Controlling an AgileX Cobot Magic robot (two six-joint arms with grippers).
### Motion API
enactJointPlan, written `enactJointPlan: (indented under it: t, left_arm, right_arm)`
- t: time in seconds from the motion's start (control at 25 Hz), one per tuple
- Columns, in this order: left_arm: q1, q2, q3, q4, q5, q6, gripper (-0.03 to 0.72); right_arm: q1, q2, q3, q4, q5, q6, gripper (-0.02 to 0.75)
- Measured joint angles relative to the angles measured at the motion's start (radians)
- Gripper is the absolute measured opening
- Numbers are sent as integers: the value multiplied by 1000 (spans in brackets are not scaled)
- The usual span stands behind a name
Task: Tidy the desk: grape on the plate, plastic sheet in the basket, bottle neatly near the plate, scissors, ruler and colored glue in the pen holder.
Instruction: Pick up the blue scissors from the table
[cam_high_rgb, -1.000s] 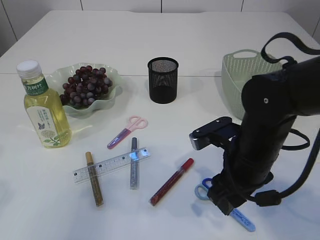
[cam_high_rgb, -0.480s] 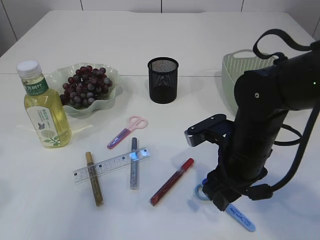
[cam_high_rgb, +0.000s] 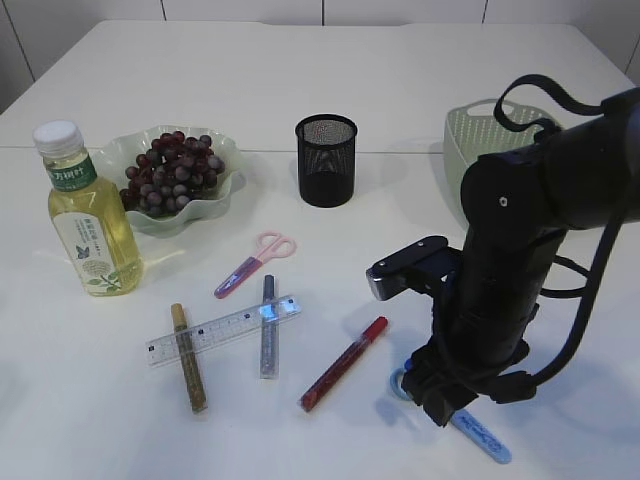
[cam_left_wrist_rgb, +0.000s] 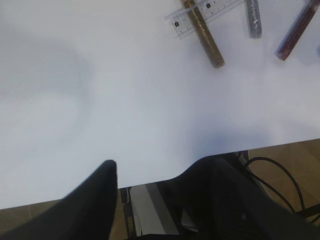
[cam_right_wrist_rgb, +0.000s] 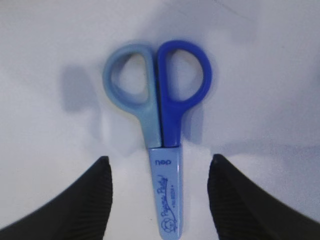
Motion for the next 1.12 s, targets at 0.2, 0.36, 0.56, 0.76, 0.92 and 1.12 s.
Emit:
enactJointPlan:
  t: [0.2,0.36,0.56,0.76,0.92,1.12]
  left_arm:
    - [0,0,0,0,2,0,435]
    - [0,0,0,0,2,0,435]
    - [0,0,0,0,2,0,435]
    - [0,0,0,0,2,0,435]
    - [0,0,0,0,2,0,435]
    - [0,0,0,0,2,0,435]
  right_arm:
    - [0,1,0,5,-7,0,477]
    - [0,23,0,10,-9,0,477]
    - [0,38,0,16,-9,-1,477]
    - [0,52,0,16,-16,-1,477]
    - [0,59,0,16,-16,-1,477]
    - [0,61,-2,17,-16,-1,476]
